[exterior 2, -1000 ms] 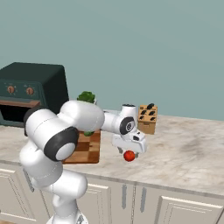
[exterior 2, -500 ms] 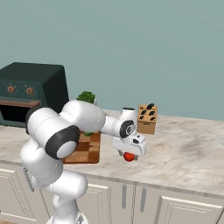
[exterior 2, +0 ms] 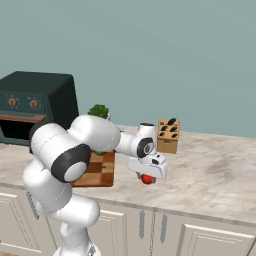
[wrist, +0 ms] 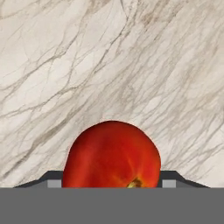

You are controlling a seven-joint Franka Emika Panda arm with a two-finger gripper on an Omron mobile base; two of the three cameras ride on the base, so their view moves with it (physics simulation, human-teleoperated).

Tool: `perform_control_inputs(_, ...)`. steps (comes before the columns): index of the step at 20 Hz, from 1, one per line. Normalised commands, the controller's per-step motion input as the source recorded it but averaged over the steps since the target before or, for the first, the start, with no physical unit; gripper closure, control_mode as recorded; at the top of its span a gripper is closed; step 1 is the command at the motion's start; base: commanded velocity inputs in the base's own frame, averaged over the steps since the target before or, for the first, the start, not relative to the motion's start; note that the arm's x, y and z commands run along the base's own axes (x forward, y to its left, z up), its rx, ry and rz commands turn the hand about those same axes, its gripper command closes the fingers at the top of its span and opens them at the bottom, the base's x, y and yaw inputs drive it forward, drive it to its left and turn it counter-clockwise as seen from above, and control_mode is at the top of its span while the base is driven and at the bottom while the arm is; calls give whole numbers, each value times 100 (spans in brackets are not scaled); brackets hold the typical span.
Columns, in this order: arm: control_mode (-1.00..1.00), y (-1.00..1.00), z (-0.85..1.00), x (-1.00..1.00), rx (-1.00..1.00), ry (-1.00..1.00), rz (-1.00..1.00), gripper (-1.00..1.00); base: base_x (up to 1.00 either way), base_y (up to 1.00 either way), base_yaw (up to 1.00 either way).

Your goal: Place the avocado, onion, tomato, and bell pepper on the cutting board.

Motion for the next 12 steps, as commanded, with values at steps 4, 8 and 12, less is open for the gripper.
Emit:
perform_control_inputs(4,-100,41,56,-23,-3,-10,0,100,0,0,0)
perform_control_inputs(8,-100,61,54,-13,-4,-5,0,100,0,0,0)
perform_control_inputs(12,-100,66,46,-1,-4,-2,0,100,0,0,0)
